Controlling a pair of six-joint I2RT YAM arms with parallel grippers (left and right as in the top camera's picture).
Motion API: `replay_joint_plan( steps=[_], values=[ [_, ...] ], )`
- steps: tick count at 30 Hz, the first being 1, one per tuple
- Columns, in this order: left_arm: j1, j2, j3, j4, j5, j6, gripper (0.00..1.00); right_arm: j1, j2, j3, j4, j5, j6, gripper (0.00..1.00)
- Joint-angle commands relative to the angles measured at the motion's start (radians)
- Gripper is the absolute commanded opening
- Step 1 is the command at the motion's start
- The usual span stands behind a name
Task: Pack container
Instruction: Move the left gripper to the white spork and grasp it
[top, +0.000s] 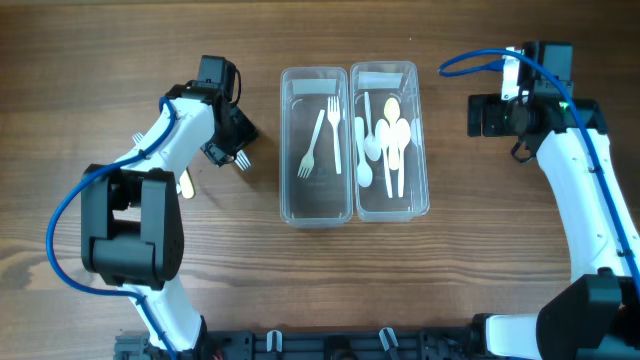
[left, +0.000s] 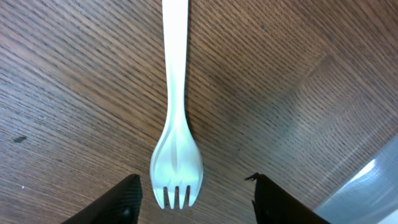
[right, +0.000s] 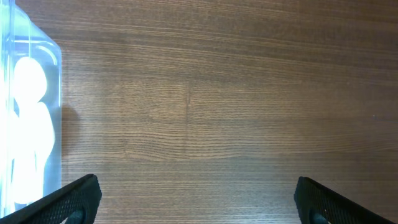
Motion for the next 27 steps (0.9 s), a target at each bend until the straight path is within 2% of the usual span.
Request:
replay_joint_plan(
  steps=[1, 17, 18, 23, 25, 27],
  values=[
    [0.003, 0.018, 0.006, 0.001, -0.019, 0.005, 0.57, -0.002, -0.014, 0.018, 0.000, 0.020, -0.009, 1.00],
    [0.003, 0.105, 0.006, 0.003, -0.023, 0.005, 0.57, -0.002, -0.014, 0.018, 0.000, 0.020, -0.008, 1.00],
    [0.003, 0.109, 0.006, 0.003, -0.023, 0.005, 0.55, -0.002, -0.014, 0.018, 0.000, 0.020, -0.008, 1.00],
    [0.003, 0.109, 0.006, 0.004, -0.023, 0.005, 0.18, -0.002, -0.014, 0.018, 0.000, 0.020, -0.009, 1.00],
    [0.003, 0.109, 0.006, 0.000, -0.023, 0.005, 0.17, -0.002, -0.014, 0.018, 0.000, 0.020, -0.009, 1.00],
    [0.003, 0.109, 0.006, -0.001, -0.023, 0.005, 0.22, -0.002, -0.014, 0.018, 0.000, 0.020, -0.008, 1.00]
  ],
)
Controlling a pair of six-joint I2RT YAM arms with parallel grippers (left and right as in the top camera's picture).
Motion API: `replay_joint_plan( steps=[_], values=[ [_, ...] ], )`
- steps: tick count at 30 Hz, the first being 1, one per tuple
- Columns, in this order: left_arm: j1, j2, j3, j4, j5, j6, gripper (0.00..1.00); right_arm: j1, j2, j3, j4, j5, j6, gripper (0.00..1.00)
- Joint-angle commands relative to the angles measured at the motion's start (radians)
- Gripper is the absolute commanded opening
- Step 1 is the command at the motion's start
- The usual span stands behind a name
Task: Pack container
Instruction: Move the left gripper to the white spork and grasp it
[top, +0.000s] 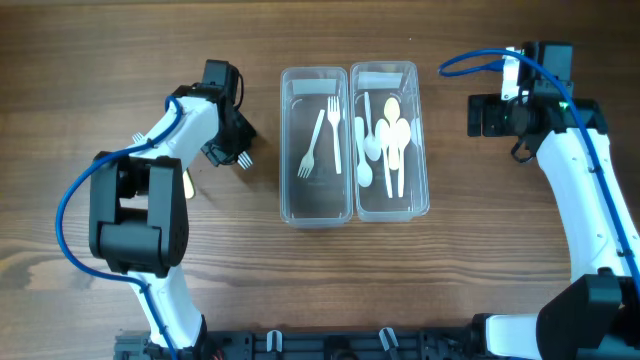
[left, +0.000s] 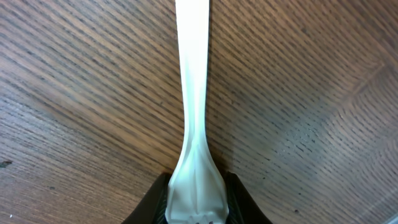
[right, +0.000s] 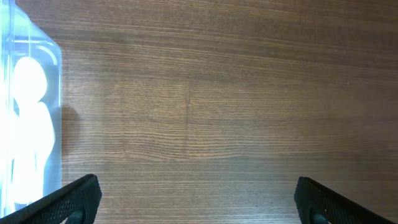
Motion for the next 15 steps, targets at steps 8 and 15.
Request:
replay_joint_plan(
  steps=[8, 15],
  values=[
    [0.016, -0.008, 0.008, -0.035, -0.003, 0.002, 0.22, -0.002, -0.014, 0.018, 0.000, 0.020, -0.008, 1.00],
    [0.025, -0.169, 0.055, -0.088, -0.010, 0.058, 0.20, -0.002, -0.014, 0.018, 0.000, 0.020, -0.009, 1.00]
  ],
)
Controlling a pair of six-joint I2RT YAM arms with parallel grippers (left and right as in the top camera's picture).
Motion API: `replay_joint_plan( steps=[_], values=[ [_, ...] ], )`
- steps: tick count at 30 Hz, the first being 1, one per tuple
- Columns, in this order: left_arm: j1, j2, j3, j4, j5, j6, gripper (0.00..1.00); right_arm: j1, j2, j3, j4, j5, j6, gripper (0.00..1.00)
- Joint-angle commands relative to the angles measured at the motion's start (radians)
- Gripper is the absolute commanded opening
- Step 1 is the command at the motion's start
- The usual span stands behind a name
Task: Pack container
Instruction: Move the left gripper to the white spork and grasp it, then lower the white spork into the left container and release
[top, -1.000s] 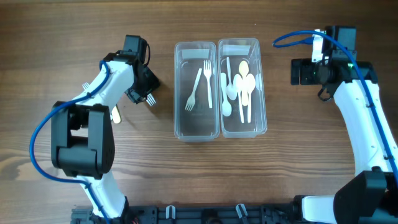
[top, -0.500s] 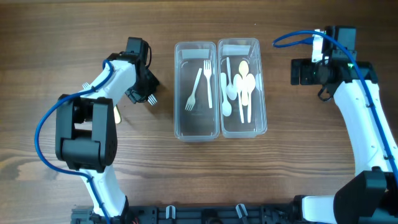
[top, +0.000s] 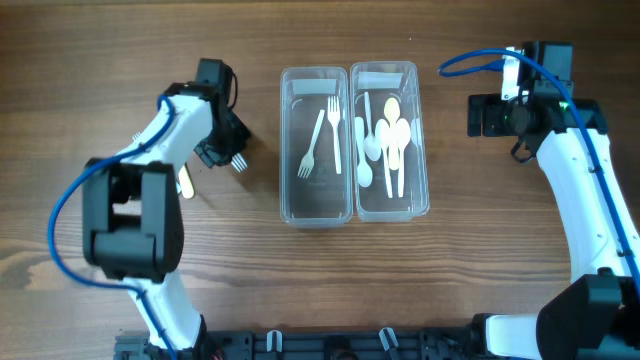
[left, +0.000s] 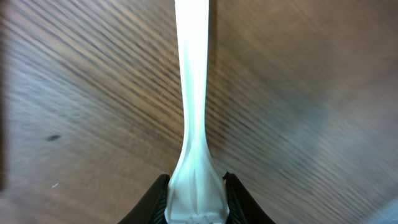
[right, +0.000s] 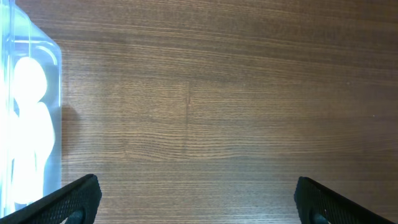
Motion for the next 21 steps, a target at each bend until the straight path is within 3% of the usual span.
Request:
replay_joint_plan(
  steps=[1, 7, 14, 21],
  values=[
    [0.005, -0.147, 0.042, -0.010, -0.014, 0.040, 0.20, -0.002, -0.014, 0.018, 0.000, 0.020, -0.009, 1.00],
    [-0.023, -0.288, 0.042, -0.022, -0.010, 0.081, 0.20, -0.002, -0.014, 0.018, 0.000, 0.020, -0.009, 1.00],
    [-0.207, -0.384, 0.042, -0.029, 0.006, 0.323, 0.20, -0.002, -0.014, 0.018, 0.000, 0.020, -0.008, 1.00],
    [-0.351, -0.382, 0.042, -0.040, 0.010, 0.318, 0.23, -0.002, -0.014, 0.018, 0.000, 0.020, -0.008, 1.00]
  ],
)
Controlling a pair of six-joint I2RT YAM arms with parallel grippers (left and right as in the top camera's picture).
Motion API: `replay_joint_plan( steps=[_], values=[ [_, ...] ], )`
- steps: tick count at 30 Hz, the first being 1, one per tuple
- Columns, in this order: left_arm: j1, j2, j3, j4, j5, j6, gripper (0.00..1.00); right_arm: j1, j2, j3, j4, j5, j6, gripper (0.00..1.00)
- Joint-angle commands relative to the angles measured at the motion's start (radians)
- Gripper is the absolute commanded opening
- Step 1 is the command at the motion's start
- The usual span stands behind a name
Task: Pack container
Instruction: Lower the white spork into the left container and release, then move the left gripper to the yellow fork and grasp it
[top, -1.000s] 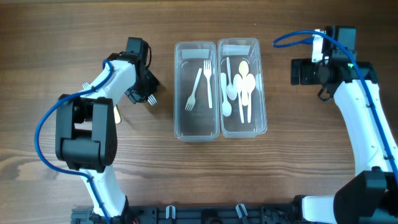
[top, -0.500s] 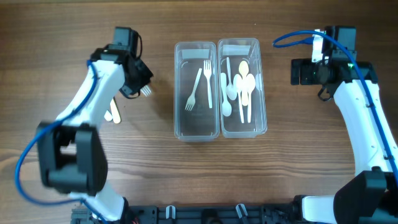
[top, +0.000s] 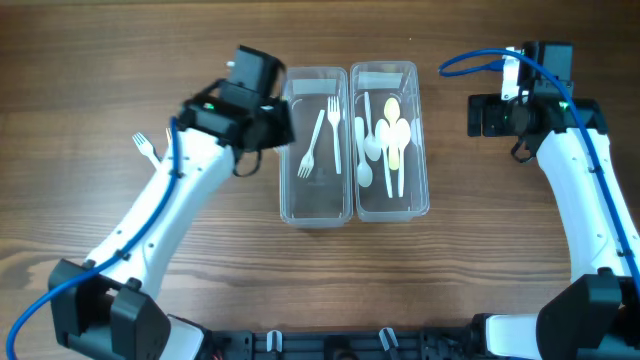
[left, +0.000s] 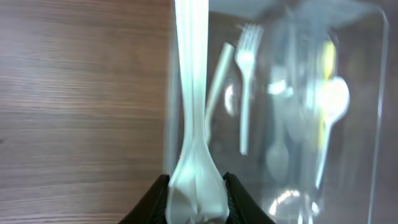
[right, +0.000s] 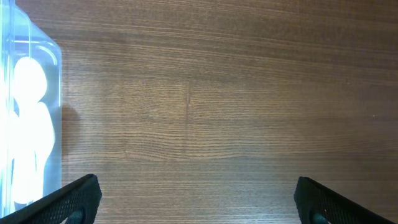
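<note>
My left gripper (left: 194, 200) is shut on the head of a white plastic fork (left: 190, 81), whose handle points away from the wrist camera. In the overhead view the left gripper (top: 268, 126) hangs over the left rim of the left clear container (top: 289, 205), which holds two white forks (top: 312, 142). The right clear container (top: 420, 150) holds several white spoons (top: 383, 140). Another white fork (top: 147, 148) lies on the table at the left. My right gripper (right: 198, 199) stands open over bare wood, to the right of the containers (top: 486, 115).
The two containers stand side by side, touching, at the middle back of the wooden table (top: 320, 280). In the right wrist view a corner of the spoon container (right: 37, 56) shows at the left edge.
My left gripper, still shut on the fork, has moved right from the table beside the containers to the left container's left rim. A second fork now shows on the table. The right arm has not moved.
My left gripper stood open over a fork's head on the table left of the containers. Then it was shut on that head, still low at the table. Now it holds the fork over the left container's rim. The right gripper stayed open and still throughout.
</note>
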Motion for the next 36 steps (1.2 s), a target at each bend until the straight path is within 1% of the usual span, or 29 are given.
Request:
replay_joint_plan(
  steps=[1, 6, 9, 10, 11, 12, 13, 14, 16, 19, 21, 23, 25, 27, 28, 29, 31, 36],
  values=[
    [-0.063, -0.008, 0.014, -0.007, 0.010, 0.037, 0.23, -0.002, -0.014, 0.018, 0.000, 0.020, -0.008, 1.00],
    [-0.093, -0.008, 0.014, -0.010, 0.011, -0.008, 0.23, -0.002, -0.014, 0.018, 0.000, 0.020, -0.009, 1.00],
    [-0.093, -0.007, 0.014, -0.010, 0.047, -0.008, 0.22, -0.002, -0.014, 0.018, 0.000, 0.020, -0.009, 1.00],
    [-0.093, -0.007, 0.014, -0.011, 0.058, -0.007, 0.24, -0.002, -0.014, 0.018, 0.000, 0.020, -0.008, 1.00],
    [-0.093, -0.007, 0.014, -0.010, 0.065, -0.008, 0.34, -0.002, -0.014, 0.018, 0.000, 0.020, -0.009, 1.00],
    [-0.093, -0.007, 0.014, -0.010, 0.070, -0.008, 0.50, -0.002, -0.014, 0.018, 0.000, 0.020, -0.008, 1.00],
    [-0.093, -0.007, 0.014, -0.010, 0.070, -0.008, 0.61, -0.002, -0.014, 0.018, 0.000, 0.020, -0.008, 1.00],
    [-0.093, -0.007, 0.014, -0.010, 0.070, -0.008, 0.68, -0.002, -0.014, 0.018, 0.000, 0.020, -0.009, 1.00],
    [-0.093, -0.007, 0.014, -0.010, 0.070, -0.008, 0.73, -0.002, -0.014, 0.018, 0.000, 0.020, -0.008, 1.00],
    [-0.093, -0.007, 0.014, 0.003, 0.069, -0.007, 0.74, -0.002, -0.014, 0.018, 0.000, 0.020, -0.008, 1.00],
    [-0.090, -0.007, 0.014, 0.018, 0.059, -0.007, 0.72, -0.002, -0.014, 0.018, 0.000, 0.020, -0.009, 1.00],
    [-0.078, -0.008, 0.015, 0.020, 0.008, -0.007, 0.67, -0.002, -0.014, 0.018, 0.000, 0.020, -0.009, 1.00],
    [-0.056, -0.008, 0.014, 0.006, -0.060, -0.007, 0.57, -0.002, -0.014, 0.018, 0.000, 0.020, -0.009, 1.00],
    [-0.023, -0.008, 0.014, -0.020, -0.120, -0.008, 0.54, -0.002, -0.014, 0.018, 0.000, 0.020, -0.009, 1.00],
    [-0.002, -0.008, 0.014, -0.035, -0.139, -0.008, 0.54, -0.002, -0.014, 0.018, 0.000, 0.020, -0.008, 1.00],
    [0.022, -0.008, 0.014, -0.050, -0.148, -0.008, 0.57, -0.002, -0.014, 0.018, 0.000, 0.020, -0.009, 1.00],
    [0.088, -0.008, 0.014, -0.088, -0.149, -0.025, 0.61, -0.002, -0.014, 0.018, 0.000, 0.020, -0.009, 1.00],
    [0.232, -0.008, 0.014, -0.156, -0.148, -0.034, 0.61, -0.002, -0.014, 0.018, 0.000, 0.020, -0.009, 1.00]
  ],
)
